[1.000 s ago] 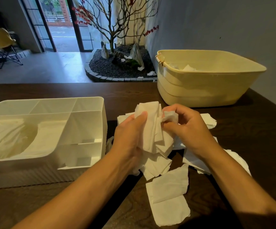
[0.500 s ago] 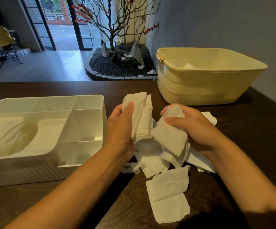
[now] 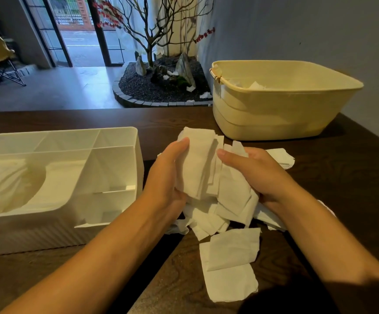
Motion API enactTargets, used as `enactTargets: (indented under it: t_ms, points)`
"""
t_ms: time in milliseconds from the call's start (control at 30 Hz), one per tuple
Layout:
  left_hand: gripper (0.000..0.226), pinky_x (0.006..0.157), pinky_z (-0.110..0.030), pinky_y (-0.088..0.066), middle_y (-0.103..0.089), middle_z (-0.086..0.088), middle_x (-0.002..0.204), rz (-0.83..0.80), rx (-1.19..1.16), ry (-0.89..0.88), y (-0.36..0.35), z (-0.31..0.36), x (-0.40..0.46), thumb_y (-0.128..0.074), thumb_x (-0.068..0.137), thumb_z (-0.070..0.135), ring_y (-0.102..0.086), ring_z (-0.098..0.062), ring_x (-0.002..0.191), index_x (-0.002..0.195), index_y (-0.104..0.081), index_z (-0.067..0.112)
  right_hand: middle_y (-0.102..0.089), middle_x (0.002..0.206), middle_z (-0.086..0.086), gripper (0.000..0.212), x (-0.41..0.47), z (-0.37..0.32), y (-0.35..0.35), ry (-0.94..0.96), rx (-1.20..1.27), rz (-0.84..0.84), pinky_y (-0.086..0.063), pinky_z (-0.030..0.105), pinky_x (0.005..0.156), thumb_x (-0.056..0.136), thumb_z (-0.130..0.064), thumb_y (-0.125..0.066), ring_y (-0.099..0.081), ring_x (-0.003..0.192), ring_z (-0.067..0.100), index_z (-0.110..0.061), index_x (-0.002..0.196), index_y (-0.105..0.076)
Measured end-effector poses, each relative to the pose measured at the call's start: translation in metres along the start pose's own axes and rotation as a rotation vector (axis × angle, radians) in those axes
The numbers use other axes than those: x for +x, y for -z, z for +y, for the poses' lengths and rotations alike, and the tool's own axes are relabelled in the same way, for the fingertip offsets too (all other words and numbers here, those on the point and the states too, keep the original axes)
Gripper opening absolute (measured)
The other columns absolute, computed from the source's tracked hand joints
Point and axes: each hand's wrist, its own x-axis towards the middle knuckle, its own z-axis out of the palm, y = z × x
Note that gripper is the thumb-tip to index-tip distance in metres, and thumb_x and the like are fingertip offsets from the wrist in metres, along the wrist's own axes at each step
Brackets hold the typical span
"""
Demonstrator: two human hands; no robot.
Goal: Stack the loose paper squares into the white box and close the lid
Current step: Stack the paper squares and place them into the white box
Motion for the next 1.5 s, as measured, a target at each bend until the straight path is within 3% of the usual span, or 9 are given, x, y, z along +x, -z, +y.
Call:
enactTargets:
  t_ms: [167, 267, 433, 633, 867, 1033, 1233, 1367, 1500]
  points:
    - [0.022, 0.072, -0.035, -0.059, -0.076, -0.005, 0.104, 0.012, 0.102, -0.121, -0.006, -0.008, -0.003, -0.054, 0.101, 0.036, -0.071, -0.021, 0.09, 0.113, -0.069, 0.024, -0.075, 0.094, 0.011, 0.022, 0.004, 0.008, -0.013, 0.041, -0.032, 0.118, -0.052, 0.035, 0.074, 0.096, -0.028, -0.063, -0.072, 0.091, 0.029, -0.009, 0.097, -0.073]
    - [0.02, 0.079, -0.039, -0.06, -0.073, -0.006, 0.104, 0.101, 0.181, -0.157, -0.007, -0.016, -0.002, -0.051, 0.103, 0.04, -0.071, -0.023, 0.097, 0.108, -0.066, 0.028, -0.077, 0.091, 0.004, 0.019, 0.002, 0.007, -0.016, 0.055, 0.009, 0.106, -0.054, 0.029, 0.07, 0.095, -0.032, -0.064, -0.073, 0.083, 0.019, -0.017, 0.092, -0.075]
    - [0.025, 0.055, -0.018, -0.054, -0.07, 0.001, 0.103, 0.14, 0.25, -0.24, -0.009, -0.017, -0.002, -0.048, 0.102, 0.047, -0.071, -0.007, 0.081, 0.121, -0.055, 0.032, -0.076, 0.093, 0.004, 0.018, 0.002, 0.008, -0.02, 0.035, -0.029, 0.064, -0.057, 0.041, 0.086, 0.096, -0.034, -0.063, -0.072, 0.093, 0.023, -0.02, 0.096, -0.075]
    - [0.015, 0.057, -0.014, -0.05, -0.066, 0.0, 0.11, 0.161, 0.379, -0.365, -0.005, -0.02, 0.0, -0.047, 0.102, 0.048, -0.068, -0.009, 0.09, 0.113, -0.049, 0.038, -0.077, 0.093, 0.007, 0.016, -0.002, 0.005, -0.017, 0.02, -0.037, 0.064, -0.054, 0.051, 0.091, 0.095, -0.028, -0.063, -0.073, 0.092, 0.027, -0.018, 0.097, -0.075]
    - [0.048, 0.066, 0.0, -0.045, -0.055, 0.024, 0.107, -0.041, 0.481, -0.354, -0.009, -0.025, -0.005, -0.053, 0.103, 0.026, -0.058, 0.025, 0.083, 0.145, -0.032, 0.032, -0.077, 0.088, 0.002, 0.012, -0.001, 0.004, -0.015, 0.043, -0.027, 0.171, -0.058, 0.052, 0.088, 0.093, -0.031, -0.067, -0.074, 0.087, 0.023, -0.022, 0.094, -0.075]
    - [0.059, 0.082, -0.022, -0.058, -0.07, 0.008, 0.115, 0.071, 0.292, -0.219, 0.002, -0.018, 0.006, -0.07, 0.092, 0.033, -0.07, -0.004, 0.098, 0.144, -0.041, 0.03, -0.077, 0.09, 0.002, 0.016, -0.002, -0.004, -0.009, 0.004, 0.049, 0.097, -0.058, 0.04, 0.079, 0.091, -0.034, -0.068, -0.074, 0.087, 0.02, -0.023, 0.101, -0.075]
    - [0.024, 0.074, -0.036, -0.06, -0.077, -0.001, 0.099, 0.139, 0.231, -0.088, 0.003, -0.02, 0.009, -0.066, 0.094, 0.038, -0.074, -0.021, 0.094, 0.112, -0.071, 0.025, -0.066, 0.086, 0.004, 0.008, -0.001, -0.014, 0.002, -0.087, 0.557, 0.159, -0.05, 0.049, 0.095, 0.088, -0.025, -0.069, -0.064, 0.091, 0.025, -0.024, 0.091, -0.076]
    - [0.023, 0.062, -0.021, -0.058, -0.076, 0.003, 0.096, 0.147, 0.353, -0.178, 0.005, -0.024, 0.008, -0.059, 0.099, 0.038, -0.074, -0.012, 0.085, 0.116, -0.068, 0.025, -0.058, 0.073, 0.001, 0.025, -0.003, -0.013, -0.001, 0.013, 0.824, 0.063, -0.051, 0.026, 0.067, 0.079, -0.022, -0.066, -0.054, 0.055, 0.008, -0.02, 0.103, -0.067]
    - [0.025, 0.093, -0.047, -0.058, -0.073, -0.002, 0.11, 0.033, 0.35, -0.07, 0.005, -0.026, 0.007, -0.054, 0.102, 0.032, -0.07, -0.022, 0.104, 0.125, -0.063, 0.029, -0.068, 0.077, 0.005, 0.035, -0.003, -0.009, -0.001, 0.109, 0.823, 0.005, -0.043, 0.016, 0.048, 0.072, -0.006, -0.062, -0.056, 0.054, 0.008, -0.018, 0.105, -0.066]
